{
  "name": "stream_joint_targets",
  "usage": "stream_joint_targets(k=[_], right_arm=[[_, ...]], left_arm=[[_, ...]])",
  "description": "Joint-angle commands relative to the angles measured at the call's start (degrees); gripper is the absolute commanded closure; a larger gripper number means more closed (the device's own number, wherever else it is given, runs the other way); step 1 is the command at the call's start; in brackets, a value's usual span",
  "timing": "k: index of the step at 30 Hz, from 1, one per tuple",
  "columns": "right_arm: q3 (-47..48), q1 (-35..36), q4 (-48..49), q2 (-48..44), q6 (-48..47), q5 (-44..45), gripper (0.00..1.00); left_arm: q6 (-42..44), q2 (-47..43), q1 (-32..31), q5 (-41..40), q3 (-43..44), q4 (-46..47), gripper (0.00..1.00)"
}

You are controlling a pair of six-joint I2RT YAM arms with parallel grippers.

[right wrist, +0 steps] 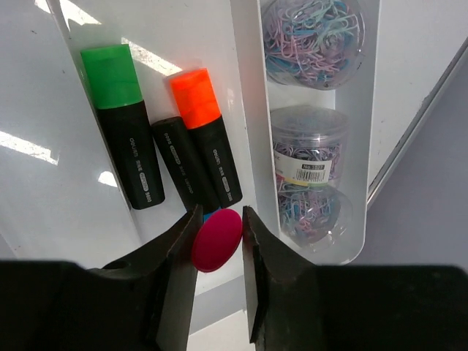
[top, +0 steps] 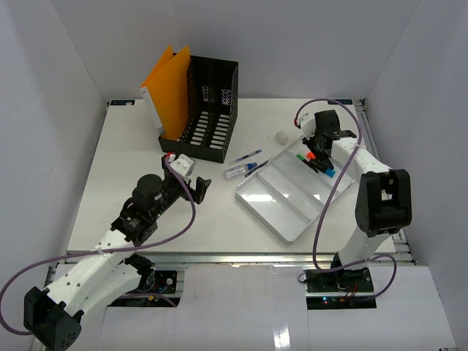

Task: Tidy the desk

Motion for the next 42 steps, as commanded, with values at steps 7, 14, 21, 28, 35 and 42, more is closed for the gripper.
stream_joint_targets(k=[7,14,21,28,35,42], right_arm=[[11.02,0.63,-7.07,-0.94,0.11,-10.91,0.13],[17.72,3.91,-12.95,2.06,-1.42,-40.67,0.13],[22.82,6.19,-14.12,10.47,-0.99,-36.55,0.25],[19.59,5.86,-11.15,10.75,-2.82,-30.12,0.34],[17.57,3.95,-10.53,13.46,-5.43,-26.46,0.50],[17.44,2.33,-9.51,16.57,-6.48,-25.16,0.55]], left_arm=[[1.19,-1.44,0.21,-1.09,-0.04,-0.29,0.02],[1.41,-1.04,0.21,-2.05,-0.12,-2.14,0.02],[1.89,-1.41,0.21,-4.25,-0.37,-2.47,0.02],[2.03,-1.13,0.21,-3.64,-0.21,-2.49,0.02],[2.33,-1.25,0.21,-3.81,-0.21,-2.63,0.02],[2.43,-1.17,0.21,-3.86,-0.21,-2.67,0.02]])
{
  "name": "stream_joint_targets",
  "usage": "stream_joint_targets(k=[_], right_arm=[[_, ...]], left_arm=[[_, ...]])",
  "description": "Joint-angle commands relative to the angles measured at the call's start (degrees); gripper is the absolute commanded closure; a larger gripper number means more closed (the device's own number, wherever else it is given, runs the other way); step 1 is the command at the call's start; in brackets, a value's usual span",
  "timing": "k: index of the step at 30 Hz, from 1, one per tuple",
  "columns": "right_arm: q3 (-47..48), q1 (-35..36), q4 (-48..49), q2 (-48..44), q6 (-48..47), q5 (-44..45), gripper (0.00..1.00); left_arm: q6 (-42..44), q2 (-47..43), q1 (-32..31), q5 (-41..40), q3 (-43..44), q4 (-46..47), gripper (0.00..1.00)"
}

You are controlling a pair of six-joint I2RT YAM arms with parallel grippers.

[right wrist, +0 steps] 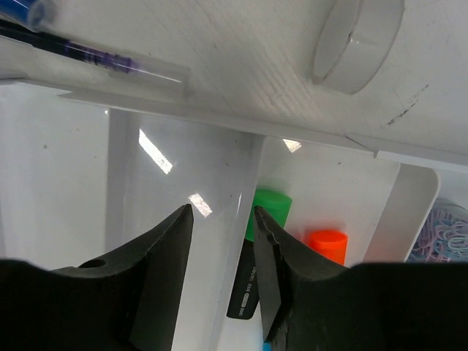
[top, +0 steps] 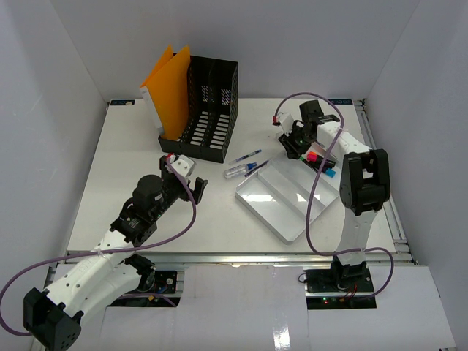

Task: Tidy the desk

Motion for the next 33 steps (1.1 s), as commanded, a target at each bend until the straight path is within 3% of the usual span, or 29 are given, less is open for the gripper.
stream_joint_targets(k=[1,6,16,33], right_arm=[[0.15,-1.10,1.55,2.14,-1.48,1.58,0.55],[1.49,-1.44,1.56,4.74,-1.82,2.13,0.57],[-1.67,-1.87,1.73,4.82,-1.99,1.88,0.88],[-14.47,-5.66,2.93,-4.94,-2.57,0.38,0.92]], left_arm=[[0.47,-0.63,0.21,-0.63,-0.12,-0.55,0.02],[0.64,-0.57,0.21,-0.87,-0.21,-0.48,0.02],[0.73,-0.49,0.21,-0.70,-0.13,-0.66,0.02],[0.52,-0.45,0.17,-0.17,-0.04,-0.83,0.02]])
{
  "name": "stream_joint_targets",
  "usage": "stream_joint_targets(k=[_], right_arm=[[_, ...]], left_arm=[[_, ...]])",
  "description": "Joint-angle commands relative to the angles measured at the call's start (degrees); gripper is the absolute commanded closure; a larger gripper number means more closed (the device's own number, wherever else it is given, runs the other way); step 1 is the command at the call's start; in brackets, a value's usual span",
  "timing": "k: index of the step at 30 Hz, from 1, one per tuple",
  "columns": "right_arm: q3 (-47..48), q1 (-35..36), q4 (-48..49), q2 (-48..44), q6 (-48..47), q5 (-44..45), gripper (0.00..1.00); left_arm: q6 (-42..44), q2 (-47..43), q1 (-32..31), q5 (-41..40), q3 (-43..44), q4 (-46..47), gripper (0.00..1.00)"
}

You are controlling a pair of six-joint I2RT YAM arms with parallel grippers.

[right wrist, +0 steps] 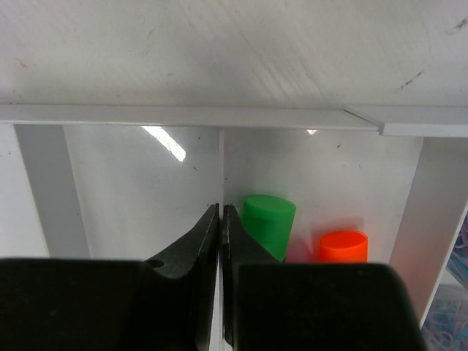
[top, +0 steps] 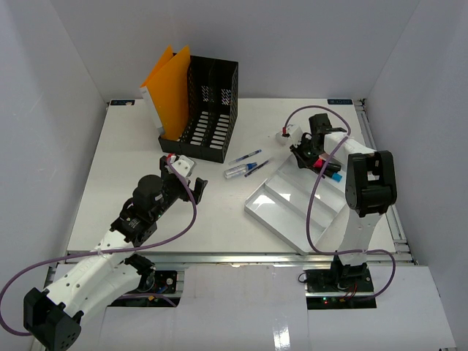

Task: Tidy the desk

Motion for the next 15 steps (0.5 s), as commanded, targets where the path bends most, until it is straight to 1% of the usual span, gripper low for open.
stream_joint_targets(k=[1,3,4,5,9,11,15], right_arm=[[-3.44,-1.22,-2.95,-3.92,-1.72,0.24,0.92],[-3.80,-1.31,-2.71,-4.57,-1.80,0.15,0.90],[-3.63,-1.31,-2.77,-4.81,-1.80,0.06,0.83],[-3.30,-1.31,-2.97,-5.12,-1.79,-0.22,0.74],[-0.09,-1.23,-5.08,-6.54,-1.80,-2.71,0.42],[3.17,-1.20,-6.95,-6.94,-2.33,-4.23,0.40],[9.66,-0.92,-10.95,-6.55,-4.00,-6.05,0.39]], left_arm=[[0.18,-0.50,0.21,0.03,0.03,-0.54,0.02],[0.13,-0.47,0.21,0.11,0.03,-0.54,0.02],[0.10,-0.45,0.21,0.16,0.03,-0.54,0.02],[0.11,-0.39,0.21,0.20,0.03,-0.54,0.02],[0.10,-0.41,0.21,0.12,0.03,-0.54,0.02],[0.18,-0.41,0.18,0.03,0.05,-0.54,0.02],[0.19,-0.32,0.21,0.09,0.03,-0.54,0.02]])
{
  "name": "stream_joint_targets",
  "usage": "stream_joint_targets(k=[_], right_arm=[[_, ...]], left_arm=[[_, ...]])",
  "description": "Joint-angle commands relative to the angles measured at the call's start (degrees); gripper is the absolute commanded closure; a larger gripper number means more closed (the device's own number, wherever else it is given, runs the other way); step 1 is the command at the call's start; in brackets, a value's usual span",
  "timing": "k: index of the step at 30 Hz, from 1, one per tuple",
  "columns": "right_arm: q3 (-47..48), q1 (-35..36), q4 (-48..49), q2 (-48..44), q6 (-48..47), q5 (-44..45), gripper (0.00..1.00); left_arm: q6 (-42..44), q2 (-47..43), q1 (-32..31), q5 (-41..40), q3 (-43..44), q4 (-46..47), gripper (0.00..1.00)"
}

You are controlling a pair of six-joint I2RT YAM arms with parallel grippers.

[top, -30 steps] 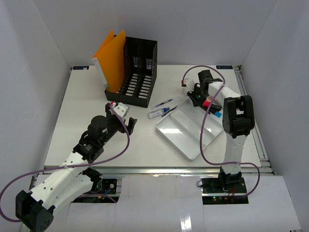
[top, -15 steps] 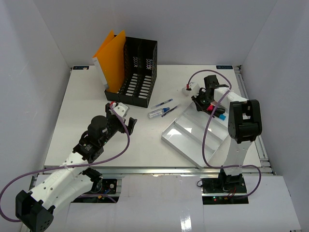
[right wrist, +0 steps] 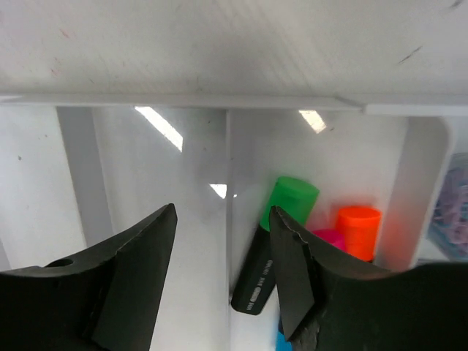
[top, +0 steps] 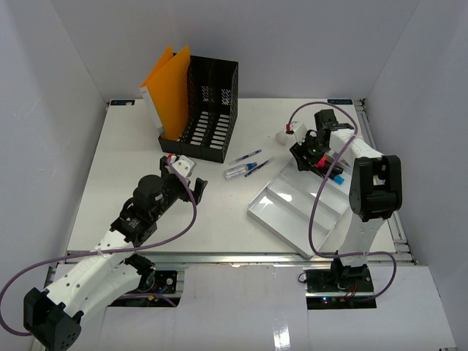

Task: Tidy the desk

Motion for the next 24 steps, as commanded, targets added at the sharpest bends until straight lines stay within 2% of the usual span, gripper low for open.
stream_joint_targets(k=[1,7,11,15,24], right_arm=[[8.86,0.21,-5.10,-2.73,-3.18,-4.62,0.39],[13.21,2.49,-7.98,-2.67,-13.83,-12.77,0.38],[11.34,4.46,-12.63,-3.35,-31.75,-23.08,0.34],[8.70,7.41,-12.31,-4.14,-43.36,-26.29,0.26],[16.07,15.58,-12.49,2.88,-45.54,-20.68,0.29]], left_arm=[[0.16,-0.33,0.21,0.16,0.03,-0.15,0.02],[0.16,-0.24,0.14,0.38,0.03,-0.18,0.02],[0.16,-0.24,0.18,0.23,-0.06,-0.21,0.02],[0.34,-0.21,0.21,0.20,-0.13,-0.24,0.02],[0.58,0.04,0.21,0.44,-0.15,-0.24,0.02]])
